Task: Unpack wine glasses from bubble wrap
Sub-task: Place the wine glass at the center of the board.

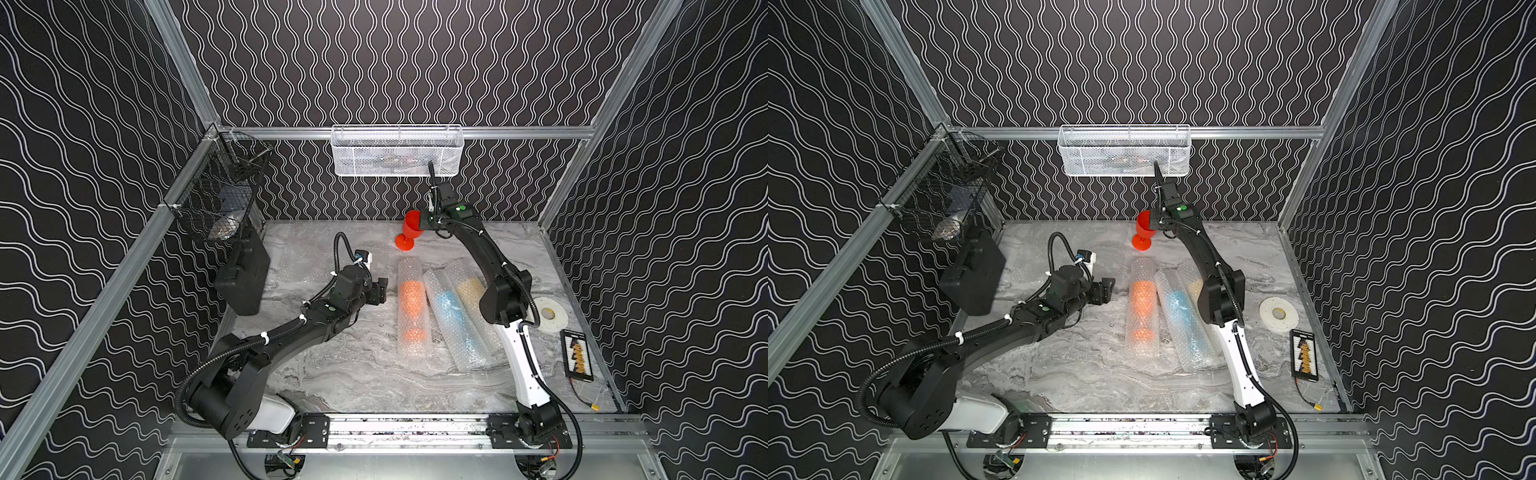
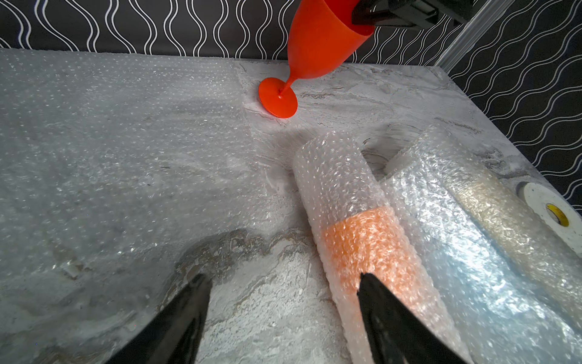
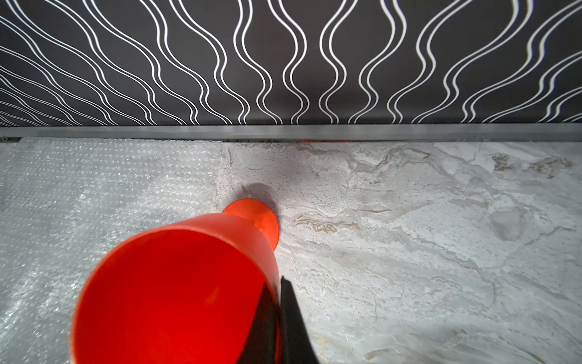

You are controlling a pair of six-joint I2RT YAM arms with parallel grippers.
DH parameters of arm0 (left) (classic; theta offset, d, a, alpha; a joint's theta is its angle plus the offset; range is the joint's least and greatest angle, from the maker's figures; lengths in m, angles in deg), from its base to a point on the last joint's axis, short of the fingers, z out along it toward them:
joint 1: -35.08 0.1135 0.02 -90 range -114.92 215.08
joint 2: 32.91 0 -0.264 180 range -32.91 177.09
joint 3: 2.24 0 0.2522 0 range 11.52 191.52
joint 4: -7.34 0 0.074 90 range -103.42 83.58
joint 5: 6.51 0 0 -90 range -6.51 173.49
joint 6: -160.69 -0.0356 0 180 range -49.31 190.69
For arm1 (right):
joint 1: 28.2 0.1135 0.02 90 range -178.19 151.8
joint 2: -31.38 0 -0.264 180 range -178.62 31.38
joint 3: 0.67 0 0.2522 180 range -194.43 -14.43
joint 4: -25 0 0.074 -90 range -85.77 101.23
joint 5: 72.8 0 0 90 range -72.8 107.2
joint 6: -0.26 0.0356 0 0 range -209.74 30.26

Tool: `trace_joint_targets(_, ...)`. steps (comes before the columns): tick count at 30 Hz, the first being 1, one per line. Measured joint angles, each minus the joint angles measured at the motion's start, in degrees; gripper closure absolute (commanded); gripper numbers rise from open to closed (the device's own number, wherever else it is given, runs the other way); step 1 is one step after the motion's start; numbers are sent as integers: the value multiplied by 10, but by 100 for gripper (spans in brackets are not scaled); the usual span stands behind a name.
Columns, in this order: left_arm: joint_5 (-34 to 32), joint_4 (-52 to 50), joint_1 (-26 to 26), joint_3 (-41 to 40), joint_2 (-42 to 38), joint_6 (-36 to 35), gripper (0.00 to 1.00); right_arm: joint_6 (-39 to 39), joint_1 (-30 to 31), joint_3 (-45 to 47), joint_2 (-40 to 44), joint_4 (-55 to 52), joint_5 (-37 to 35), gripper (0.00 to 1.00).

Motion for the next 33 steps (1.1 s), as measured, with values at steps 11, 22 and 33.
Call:
trace_joint_targets(11, 4, -1, 0, 3, 5, 0, 22, 0, -1, -1, -11, 20, -6, 94)
trace_joint_targets(22, 3, -2, 0, 3, 5, 0, 22, 0, -1, 2, -10, 21, -10, 74)
trace_joint_targets(33, 4, -2, 0, 3, 5, 0, 21, 10, 0, 6, 0, 31, 17, 65)
